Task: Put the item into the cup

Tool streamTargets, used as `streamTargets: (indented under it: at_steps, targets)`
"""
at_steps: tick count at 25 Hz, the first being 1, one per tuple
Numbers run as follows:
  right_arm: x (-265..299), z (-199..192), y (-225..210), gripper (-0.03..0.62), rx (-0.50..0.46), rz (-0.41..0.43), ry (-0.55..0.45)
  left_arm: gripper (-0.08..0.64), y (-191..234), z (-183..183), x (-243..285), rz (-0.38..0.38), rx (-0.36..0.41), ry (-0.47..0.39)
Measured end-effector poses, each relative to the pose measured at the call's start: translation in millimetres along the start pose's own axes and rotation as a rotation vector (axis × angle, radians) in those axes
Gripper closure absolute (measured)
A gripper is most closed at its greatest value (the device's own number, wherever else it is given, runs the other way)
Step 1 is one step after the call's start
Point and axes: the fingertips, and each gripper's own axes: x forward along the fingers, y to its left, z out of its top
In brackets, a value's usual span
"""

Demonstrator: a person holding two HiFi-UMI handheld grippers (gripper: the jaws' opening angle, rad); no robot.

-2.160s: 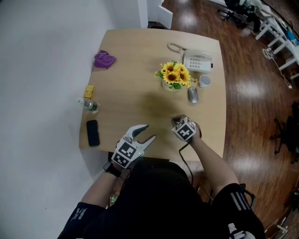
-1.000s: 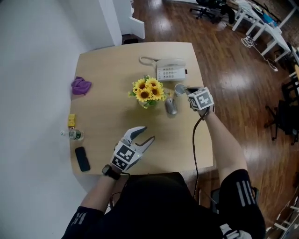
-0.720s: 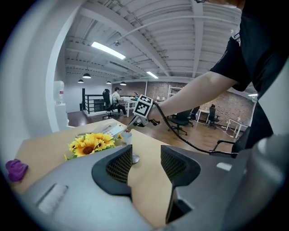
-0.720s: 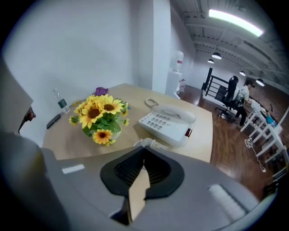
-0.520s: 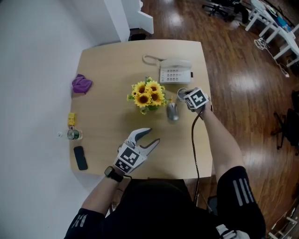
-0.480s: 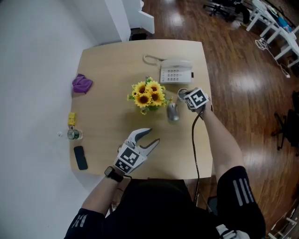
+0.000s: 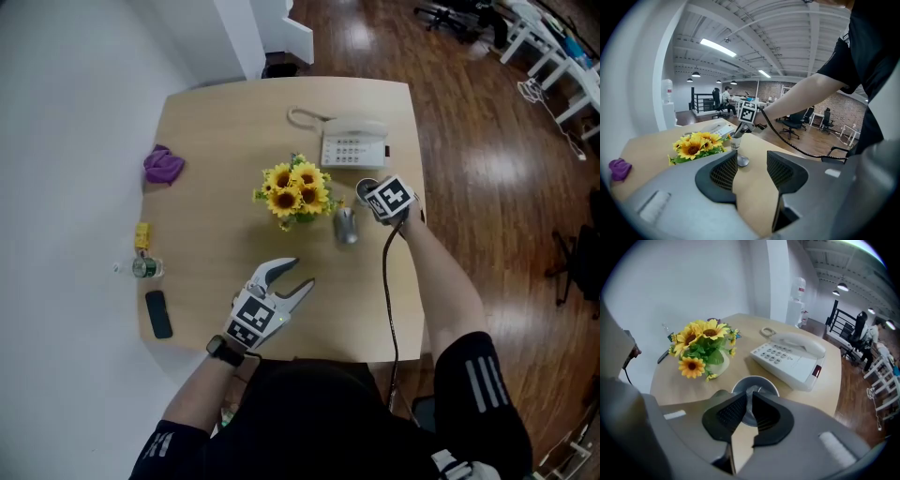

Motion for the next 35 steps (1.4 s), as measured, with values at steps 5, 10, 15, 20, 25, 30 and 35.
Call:
streamTargets:
  at_steps: [5,10,15,20,25,30,35]
  targets:
    - [-14.2,9.0,3.9,0.5,0.017,0.01,-0.06,0.368,3.3,3.9,-6.2,0.012,0.005,-0.011]
    - [-43.2,21.7,4.7,0.491,0.037,-0.038,-0.156,0.368,5.6,5.4,-18.6,0.013,0.015,-0.031]
    - [-83.7,34.1,14.0,0.489,0.079,-0.073,-0.279,0.368,3.3,5.9,-37.4,0.009,0.029,-0.056]
    - [-144.0,53.2,62.6,0.491,0.089,-0.066,-0.463,0.368,0.2,7.7,-67.3,0.005,0.057,-0.094]
    - [-216.1,64.7,154.1,0.491,0.108,-0.017,-0.686,0.368,-6.4,9.0,-109.0,-0.005,0.1,-0.132]
    - [-262.8,56.8,242.4,0.491,0.123,0.002,-0.815,0.368,-19.2,2.9,-152.6,-0.025,0.14,-0.173]
    - [-277.0,29.2,314.9,0.492,0.171,0.007,-0.854,0.368,-35.3,-25.3,-189.8,-0.046,0.157,-0.17]
